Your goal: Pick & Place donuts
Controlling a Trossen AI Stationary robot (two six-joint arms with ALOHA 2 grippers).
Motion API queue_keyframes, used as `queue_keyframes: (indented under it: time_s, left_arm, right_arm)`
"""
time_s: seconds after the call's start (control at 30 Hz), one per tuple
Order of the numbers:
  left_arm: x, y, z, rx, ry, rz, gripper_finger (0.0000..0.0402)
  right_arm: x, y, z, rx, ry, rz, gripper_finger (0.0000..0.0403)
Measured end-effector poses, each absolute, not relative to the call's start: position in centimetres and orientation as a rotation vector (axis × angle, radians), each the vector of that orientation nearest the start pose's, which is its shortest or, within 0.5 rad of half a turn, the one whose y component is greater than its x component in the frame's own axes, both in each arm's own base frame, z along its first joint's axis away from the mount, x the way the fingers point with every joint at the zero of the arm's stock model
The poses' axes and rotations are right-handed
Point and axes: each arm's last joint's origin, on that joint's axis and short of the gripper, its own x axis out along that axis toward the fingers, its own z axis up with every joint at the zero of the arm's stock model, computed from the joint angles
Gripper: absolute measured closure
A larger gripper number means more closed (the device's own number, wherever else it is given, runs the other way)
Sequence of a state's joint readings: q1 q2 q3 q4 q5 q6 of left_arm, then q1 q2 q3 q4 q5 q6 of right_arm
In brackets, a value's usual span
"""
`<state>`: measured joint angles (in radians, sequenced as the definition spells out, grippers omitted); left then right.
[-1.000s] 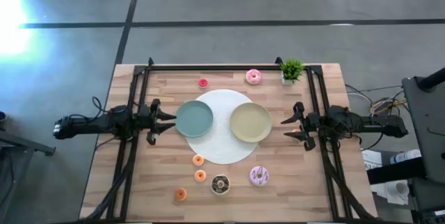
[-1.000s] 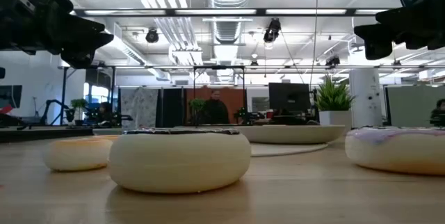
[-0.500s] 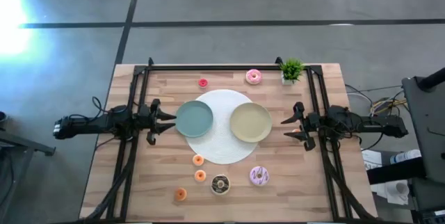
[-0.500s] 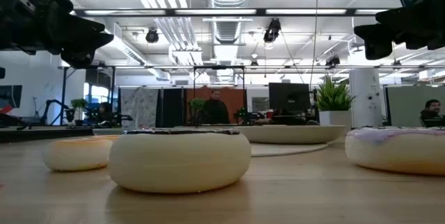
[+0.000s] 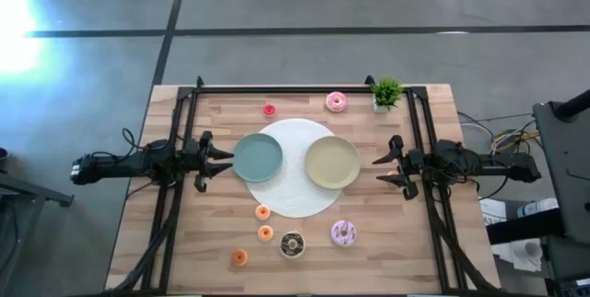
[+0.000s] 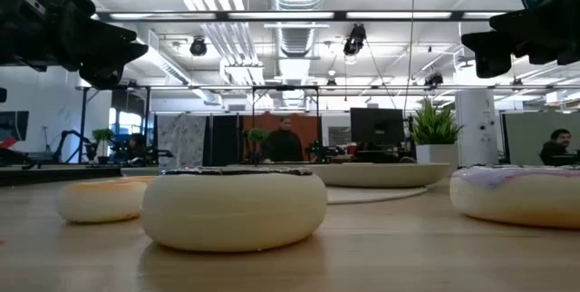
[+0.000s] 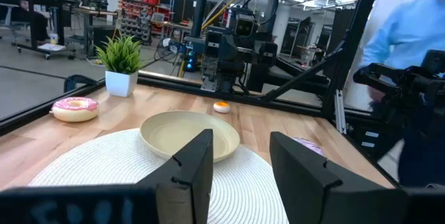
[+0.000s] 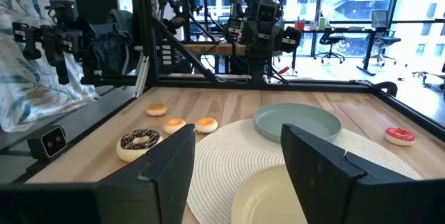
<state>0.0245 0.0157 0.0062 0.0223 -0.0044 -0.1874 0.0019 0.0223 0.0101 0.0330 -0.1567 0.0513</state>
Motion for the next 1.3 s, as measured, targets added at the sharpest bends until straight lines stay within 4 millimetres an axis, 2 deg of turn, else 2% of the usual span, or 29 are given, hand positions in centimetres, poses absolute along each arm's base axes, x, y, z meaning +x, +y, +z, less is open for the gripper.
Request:
queue_keyframes:
  time_s: [0.87, 0.97, 1.07, 1.23, 1.3]
  left_arm:
    - [9.83, 0.25, 16.65, -0.187, -0.015, 0.028, 0.0284]
    - [9.83, 0.25, 16.65, -0.187, -0.015, 0.027, 0.0284]
    - [9.83, 0.25, 16.64, -0.187, -0.015, 0.028, 0.0284]
    - [9.83, 0.25, 16.65, -0.187, -0.015, 0.028, 0.0284]
    - [9.83, 0.25, 16.65, -0.187, -0.015, 0.028, 0.0284]
  right_arm:
    - [9.81, 0.47, 16.84, 0.051, -0.017, 0.159, 0.0197]
    - [9.81, 0.47, 16.85, 0.103, -0.014, 0.16, 0.0197]
    - [9.83, 0.42, 16.84, 0.252, -0.002, 0.144, 0.0197]
    - [9.78, 0.38, 17.48, 1.083, -0.008, 0.163, 0.0197]
    - [9.82, 0.24, 17.4, 1.239, -0.018, 0.116, 0.0197]
